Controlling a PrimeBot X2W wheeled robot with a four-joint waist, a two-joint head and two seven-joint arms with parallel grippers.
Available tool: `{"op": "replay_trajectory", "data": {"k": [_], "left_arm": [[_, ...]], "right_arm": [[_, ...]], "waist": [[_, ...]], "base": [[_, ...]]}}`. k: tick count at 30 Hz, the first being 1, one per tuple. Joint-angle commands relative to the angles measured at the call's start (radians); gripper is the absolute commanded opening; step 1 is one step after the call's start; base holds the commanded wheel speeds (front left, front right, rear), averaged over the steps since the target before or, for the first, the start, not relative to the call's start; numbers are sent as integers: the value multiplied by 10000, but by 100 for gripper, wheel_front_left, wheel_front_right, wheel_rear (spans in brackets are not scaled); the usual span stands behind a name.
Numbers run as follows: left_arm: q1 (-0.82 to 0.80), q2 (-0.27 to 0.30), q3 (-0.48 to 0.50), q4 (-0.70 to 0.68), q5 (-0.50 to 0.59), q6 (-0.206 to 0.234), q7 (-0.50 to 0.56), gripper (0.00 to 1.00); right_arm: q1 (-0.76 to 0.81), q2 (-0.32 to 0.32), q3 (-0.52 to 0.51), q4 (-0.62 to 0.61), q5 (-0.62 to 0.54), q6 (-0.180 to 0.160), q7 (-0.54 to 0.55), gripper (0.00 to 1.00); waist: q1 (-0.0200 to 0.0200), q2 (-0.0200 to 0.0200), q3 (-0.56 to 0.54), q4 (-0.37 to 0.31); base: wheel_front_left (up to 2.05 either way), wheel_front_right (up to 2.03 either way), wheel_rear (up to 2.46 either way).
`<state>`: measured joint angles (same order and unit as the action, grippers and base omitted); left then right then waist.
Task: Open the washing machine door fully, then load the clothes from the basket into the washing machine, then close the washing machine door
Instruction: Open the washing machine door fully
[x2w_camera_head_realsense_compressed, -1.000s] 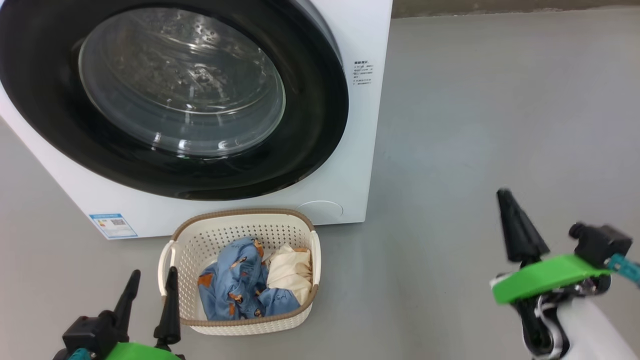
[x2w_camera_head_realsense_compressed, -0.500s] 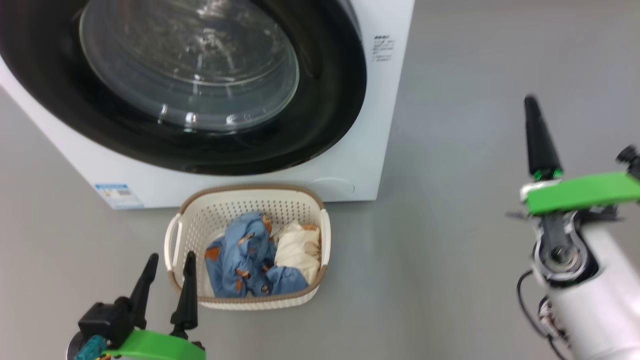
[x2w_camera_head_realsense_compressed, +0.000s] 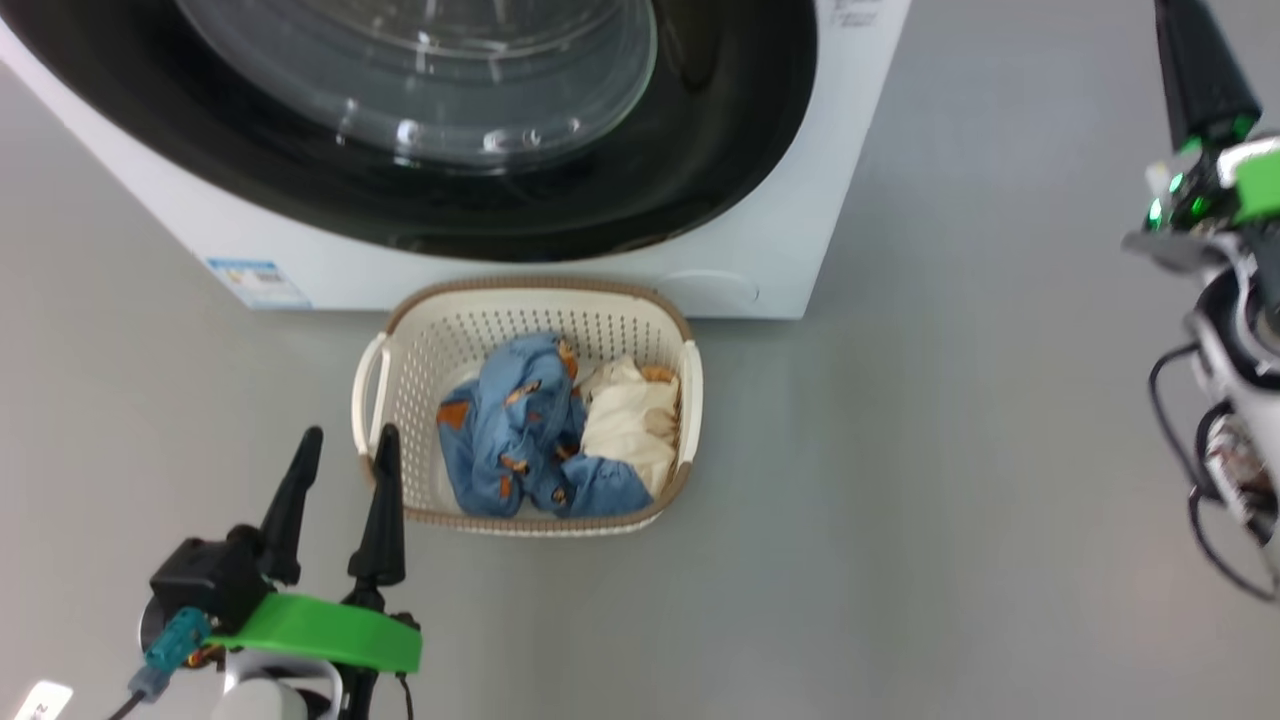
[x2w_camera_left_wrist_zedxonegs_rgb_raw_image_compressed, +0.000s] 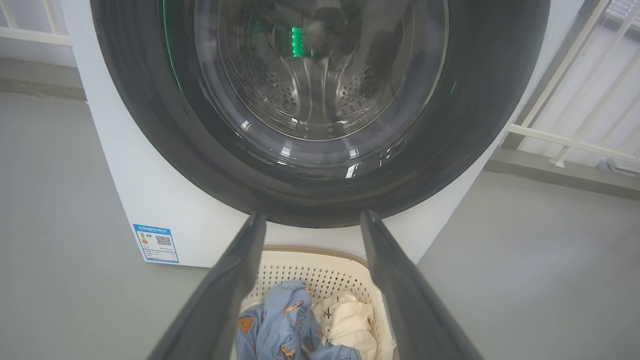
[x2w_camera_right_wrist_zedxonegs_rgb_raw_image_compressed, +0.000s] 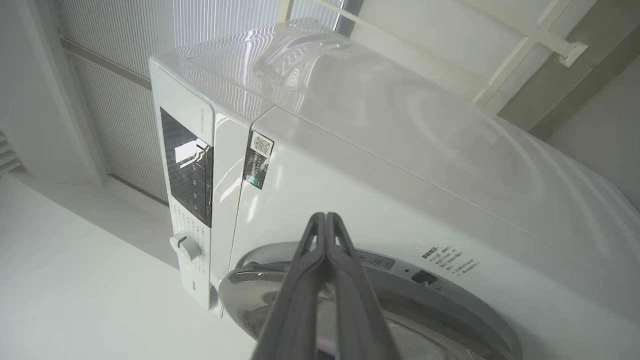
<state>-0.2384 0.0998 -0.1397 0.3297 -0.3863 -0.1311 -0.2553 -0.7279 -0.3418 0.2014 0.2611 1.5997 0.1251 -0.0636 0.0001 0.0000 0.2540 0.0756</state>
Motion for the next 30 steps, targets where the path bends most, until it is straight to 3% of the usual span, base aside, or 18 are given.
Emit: {"op": "replay_trajectory", "data": {"k": [1,19,30], "left_arm": [[-350,141,256,-330,-46,4,-65,100],[-1324,-11,-233,-572,-96,4,-65,100],[-1600,-181,-538,-869,-64,4,-65,100]], "right_arm": [[-339,-142,103,-200,72,56,257,0],[-2888,-314,19,1271,879,56,5057,0],[-4133,-321,93,2227,692,56,6572,0]], "waist": [[-1,0,438,235],[-1,0,1997,800],[-1,0,2642,1215]], "base": [[0,0,0],[0,0,0],[0,0,0]]}}
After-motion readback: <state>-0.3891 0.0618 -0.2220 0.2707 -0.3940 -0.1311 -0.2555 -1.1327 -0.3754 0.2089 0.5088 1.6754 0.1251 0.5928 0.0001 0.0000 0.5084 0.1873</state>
